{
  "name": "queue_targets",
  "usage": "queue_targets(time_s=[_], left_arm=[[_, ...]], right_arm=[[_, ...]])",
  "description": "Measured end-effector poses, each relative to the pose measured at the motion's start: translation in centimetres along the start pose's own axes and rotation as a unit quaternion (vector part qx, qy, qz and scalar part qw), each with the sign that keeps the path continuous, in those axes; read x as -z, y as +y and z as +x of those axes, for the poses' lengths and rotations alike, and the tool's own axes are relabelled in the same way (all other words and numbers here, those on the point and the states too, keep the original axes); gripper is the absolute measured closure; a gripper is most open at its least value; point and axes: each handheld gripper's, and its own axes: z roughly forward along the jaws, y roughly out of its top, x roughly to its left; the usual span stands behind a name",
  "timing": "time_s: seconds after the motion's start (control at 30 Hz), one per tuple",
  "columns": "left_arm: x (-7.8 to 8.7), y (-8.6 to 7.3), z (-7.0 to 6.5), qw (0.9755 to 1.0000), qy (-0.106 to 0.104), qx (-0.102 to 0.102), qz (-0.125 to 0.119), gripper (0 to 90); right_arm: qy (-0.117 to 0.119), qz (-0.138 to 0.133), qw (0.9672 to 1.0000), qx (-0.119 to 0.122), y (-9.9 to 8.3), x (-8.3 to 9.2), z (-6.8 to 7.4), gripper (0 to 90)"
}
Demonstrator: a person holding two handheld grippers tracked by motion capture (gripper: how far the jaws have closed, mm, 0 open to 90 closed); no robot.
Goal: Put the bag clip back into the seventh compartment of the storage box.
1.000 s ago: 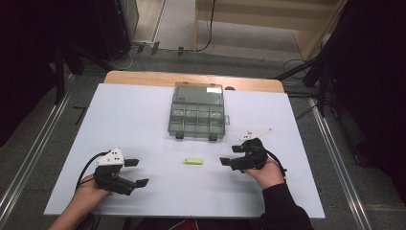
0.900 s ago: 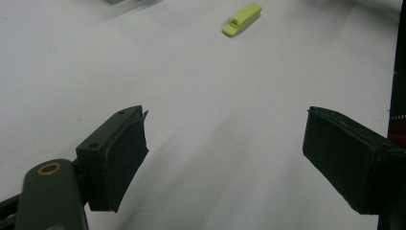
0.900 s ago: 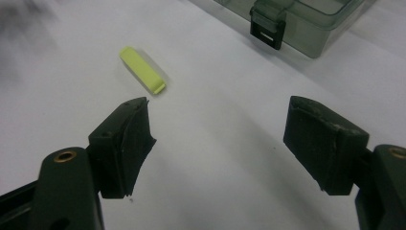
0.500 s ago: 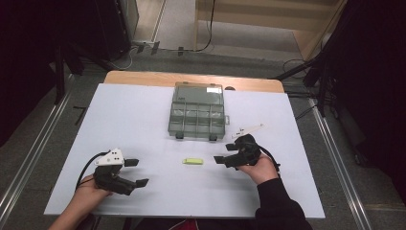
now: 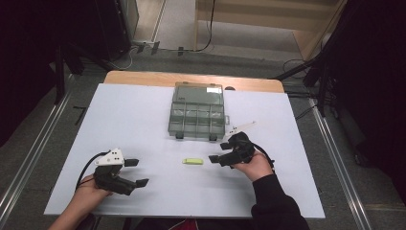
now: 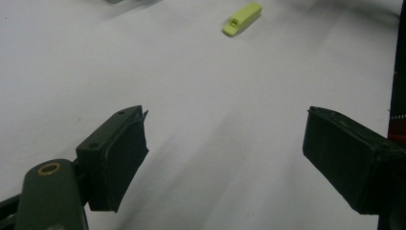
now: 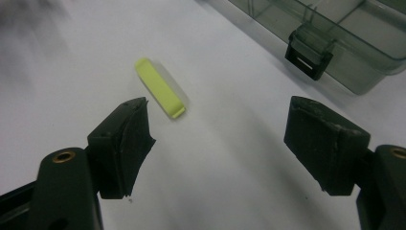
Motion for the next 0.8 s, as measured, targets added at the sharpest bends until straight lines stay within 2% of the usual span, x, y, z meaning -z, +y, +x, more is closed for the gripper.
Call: queue_targets(time_s=[0.5, 0.8], left_arm=[[0.1, 0.0, 0.0, 1.0000, 0.000, 0.001, -0.001, 14.8], [0.1, 0.0, 0.0, 1.0000, 0.000, 0.001, -0.001, 14.8]], right_arm=[[0.022, 0.013, 0.9994, 0.025, 1.8, -1.8, 1.0, 24.1], [0.026, 0.029, 0.9982, 0.045, 2.5, -2.9, 1.7, 24.6]])
